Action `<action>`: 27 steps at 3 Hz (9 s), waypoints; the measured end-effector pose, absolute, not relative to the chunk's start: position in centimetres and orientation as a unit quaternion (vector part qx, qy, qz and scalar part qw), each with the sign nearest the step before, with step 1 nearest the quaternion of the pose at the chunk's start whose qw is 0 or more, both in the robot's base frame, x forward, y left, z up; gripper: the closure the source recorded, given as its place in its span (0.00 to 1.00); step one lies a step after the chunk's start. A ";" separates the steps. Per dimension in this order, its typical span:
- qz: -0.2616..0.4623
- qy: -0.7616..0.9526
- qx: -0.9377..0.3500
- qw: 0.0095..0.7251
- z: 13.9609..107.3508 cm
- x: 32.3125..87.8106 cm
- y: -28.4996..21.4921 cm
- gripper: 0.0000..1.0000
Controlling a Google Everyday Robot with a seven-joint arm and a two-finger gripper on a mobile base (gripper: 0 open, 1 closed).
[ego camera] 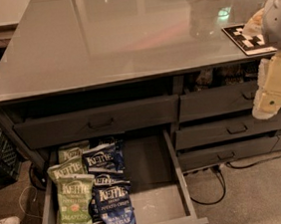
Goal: Pick green jalapeno chip bag from middle drawer and place on counter
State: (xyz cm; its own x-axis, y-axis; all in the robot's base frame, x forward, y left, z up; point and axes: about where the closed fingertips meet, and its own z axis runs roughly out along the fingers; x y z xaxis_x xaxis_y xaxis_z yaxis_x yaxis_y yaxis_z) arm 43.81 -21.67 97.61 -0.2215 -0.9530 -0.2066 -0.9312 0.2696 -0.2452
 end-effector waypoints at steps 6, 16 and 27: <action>0.076 0.783 -0.611 0.087 86.2 40.9 -11.7 0.00; 0.185 0.782 -0.581 0.130 64.5 44.6 9.3 0.00; 0.243 0.761 -0.581 0.157 49.2 51.8 27.4 0.01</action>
Offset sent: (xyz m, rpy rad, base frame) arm -0.0241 0.0586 -0.0841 -0.0023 0.1281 0.0053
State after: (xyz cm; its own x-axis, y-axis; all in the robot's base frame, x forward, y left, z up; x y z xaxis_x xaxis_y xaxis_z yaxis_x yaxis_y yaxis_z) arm 51.85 27.44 49.20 -0.2753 -0.8074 -0.5218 -0.9604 0.2067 0.1870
